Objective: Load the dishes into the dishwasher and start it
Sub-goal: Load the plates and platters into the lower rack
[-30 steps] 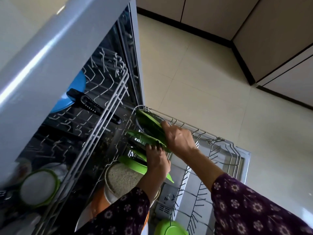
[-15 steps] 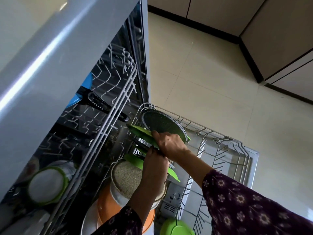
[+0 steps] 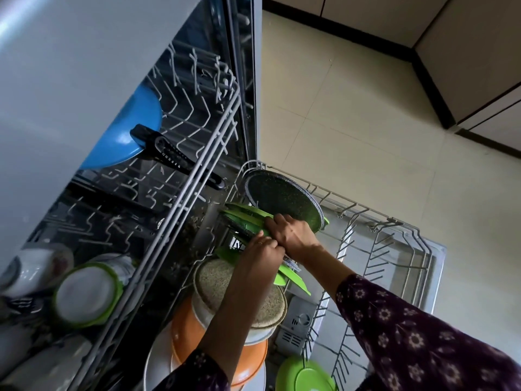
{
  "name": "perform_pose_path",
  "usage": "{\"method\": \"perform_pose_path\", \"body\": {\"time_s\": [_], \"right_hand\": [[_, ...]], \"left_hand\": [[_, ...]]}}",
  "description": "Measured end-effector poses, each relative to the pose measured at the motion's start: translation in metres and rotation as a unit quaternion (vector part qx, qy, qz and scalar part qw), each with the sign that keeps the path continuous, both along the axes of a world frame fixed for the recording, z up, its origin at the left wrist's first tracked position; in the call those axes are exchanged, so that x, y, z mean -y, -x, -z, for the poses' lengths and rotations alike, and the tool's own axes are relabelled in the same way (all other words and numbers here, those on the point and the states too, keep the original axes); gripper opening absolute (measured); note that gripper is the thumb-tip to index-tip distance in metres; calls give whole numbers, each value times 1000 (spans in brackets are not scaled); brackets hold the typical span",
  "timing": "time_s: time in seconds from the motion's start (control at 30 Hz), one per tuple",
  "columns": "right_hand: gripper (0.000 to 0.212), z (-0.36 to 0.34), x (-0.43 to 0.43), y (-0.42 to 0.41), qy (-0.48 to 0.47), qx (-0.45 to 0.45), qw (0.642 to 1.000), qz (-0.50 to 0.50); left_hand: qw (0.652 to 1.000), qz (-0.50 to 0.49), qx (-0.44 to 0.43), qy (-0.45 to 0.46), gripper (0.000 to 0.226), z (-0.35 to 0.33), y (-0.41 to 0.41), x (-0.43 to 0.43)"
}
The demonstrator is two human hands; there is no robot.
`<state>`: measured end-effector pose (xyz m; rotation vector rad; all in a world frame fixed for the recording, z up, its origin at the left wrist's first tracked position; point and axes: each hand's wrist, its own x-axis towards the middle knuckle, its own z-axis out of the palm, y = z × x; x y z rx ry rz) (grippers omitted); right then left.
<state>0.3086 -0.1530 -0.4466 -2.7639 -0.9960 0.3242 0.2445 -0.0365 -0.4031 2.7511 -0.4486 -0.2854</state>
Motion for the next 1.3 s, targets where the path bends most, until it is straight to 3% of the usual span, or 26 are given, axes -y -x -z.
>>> {"method": "perform_pose_path", "body": {"time_s": [0.1,0.23,0.5,0.67,0.77,0.93,1.1,1.3], "right_hand": [[28,10,4,1,-33,-56,998,3],[9,6,9,-3,-27,-137,990,3],[22,-11,8,-5,21,-221,969,109],[20,-23,15,-2,8,-194,964,184],[22,-42,21,5,7,-152,974,168],[20,-85,25,15,38,-124,979,158],[21,-140,29,37,8,-94,978,186],[19,-249,17,80,-7,-47,979,199]], "left_hand": [[1000,11,3,7,27,-7,-3,1],[1000,-12,-17,11,27,-14,-5,2],[1000,-13,22,-15,13,-17,-8,0],[998,-38,34,-42,11,-17,-5,-4],[996,-57,38,-54,24,-18,-1,-6],[991,-59,11,-123,17,-41,9,2],[991,-72,34,-105,24,-83,27,4],[993,-111,4,-43,12,-177,80,-1]]}}
